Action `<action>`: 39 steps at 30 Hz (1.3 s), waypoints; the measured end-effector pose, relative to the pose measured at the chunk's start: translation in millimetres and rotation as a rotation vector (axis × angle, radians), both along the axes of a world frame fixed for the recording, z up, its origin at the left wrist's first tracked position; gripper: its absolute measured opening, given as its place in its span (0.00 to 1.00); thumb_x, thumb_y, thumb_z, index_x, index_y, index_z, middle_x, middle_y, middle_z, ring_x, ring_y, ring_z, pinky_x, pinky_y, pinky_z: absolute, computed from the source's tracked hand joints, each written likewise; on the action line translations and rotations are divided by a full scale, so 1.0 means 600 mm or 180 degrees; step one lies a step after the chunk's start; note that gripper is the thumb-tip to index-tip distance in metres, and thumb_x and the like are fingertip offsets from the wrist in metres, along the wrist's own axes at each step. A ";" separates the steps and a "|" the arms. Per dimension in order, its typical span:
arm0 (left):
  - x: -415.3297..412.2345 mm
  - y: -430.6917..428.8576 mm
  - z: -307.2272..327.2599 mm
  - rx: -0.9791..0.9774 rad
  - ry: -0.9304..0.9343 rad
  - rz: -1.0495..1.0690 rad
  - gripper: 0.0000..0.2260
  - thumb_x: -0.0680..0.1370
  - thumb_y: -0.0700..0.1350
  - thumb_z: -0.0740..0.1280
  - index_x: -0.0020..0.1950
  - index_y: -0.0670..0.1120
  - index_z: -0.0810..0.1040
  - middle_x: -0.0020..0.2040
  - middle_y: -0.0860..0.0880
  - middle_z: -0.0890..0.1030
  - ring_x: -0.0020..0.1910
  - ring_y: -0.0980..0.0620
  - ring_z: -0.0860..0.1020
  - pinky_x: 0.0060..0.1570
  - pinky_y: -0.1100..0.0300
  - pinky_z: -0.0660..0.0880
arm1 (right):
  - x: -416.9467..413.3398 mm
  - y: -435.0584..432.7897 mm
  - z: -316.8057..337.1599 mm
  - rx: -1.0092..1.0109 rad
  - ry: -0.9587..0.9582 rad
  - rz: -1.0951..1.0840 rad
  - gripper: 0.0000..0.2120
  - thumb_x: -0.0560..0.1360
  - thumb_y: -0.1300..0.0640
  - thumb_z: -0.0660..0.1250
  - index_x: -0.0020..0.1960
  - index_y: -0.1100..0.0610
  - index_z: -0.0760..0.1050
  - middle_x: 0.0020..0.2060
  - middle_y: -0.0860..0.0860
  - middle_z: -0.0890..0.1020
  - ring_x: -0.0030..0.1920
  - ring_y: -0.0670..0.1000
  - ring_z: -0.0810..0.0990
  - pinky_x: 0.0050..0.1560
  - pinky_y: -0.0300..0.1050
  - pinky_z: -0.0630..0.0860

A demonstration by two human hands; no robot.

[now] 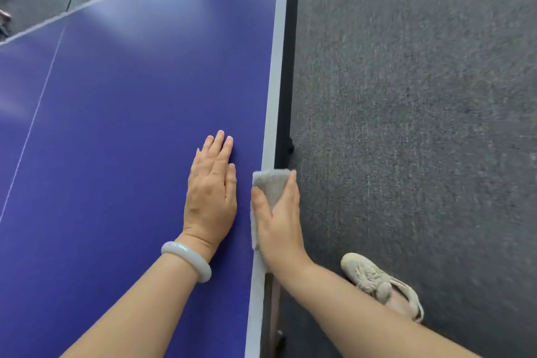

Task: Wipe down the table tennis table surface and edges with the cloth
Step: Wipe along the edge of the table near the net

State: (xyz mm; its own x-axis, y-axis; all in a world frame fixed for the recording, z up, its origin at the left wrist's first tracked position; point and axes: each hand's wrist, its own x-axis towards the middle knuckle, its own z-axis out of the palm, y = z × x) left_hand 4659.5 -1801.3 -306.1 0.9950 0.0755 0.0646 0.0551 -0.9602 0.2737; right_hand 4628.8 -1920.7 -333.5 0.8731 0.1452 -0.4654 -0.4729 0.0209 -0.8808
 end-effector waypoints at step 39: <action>-0.390 -0.028 -0.010 0.0180 0.0278 0.0127 0.24 0.82 0.42 0.49 0.79 0.41 0.59 0.80 0.48 0.57 0.80 0.50 0.52 0.77 0.48 0.51 | -0.401 0.002 -0.006 0.0597 -0.0741 -0.0313 0.33 0.82 0.55 0.60 0.79 0.46 0.46 0.80 0.42 0.47 0.80 0.46 0.46 0.78 0.52 0.48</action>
State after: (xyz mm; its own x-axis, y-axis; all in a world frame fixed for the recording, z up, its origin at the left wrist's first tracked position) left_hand 4425.2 -1817.8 -312.3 0.9934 0.1137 -0.0168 0.1147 -0.9706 0.2115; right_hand 4388.3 -1919.5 -337.1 0.9672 0.1192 -0.2245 -0.2468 0.2289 -0.9416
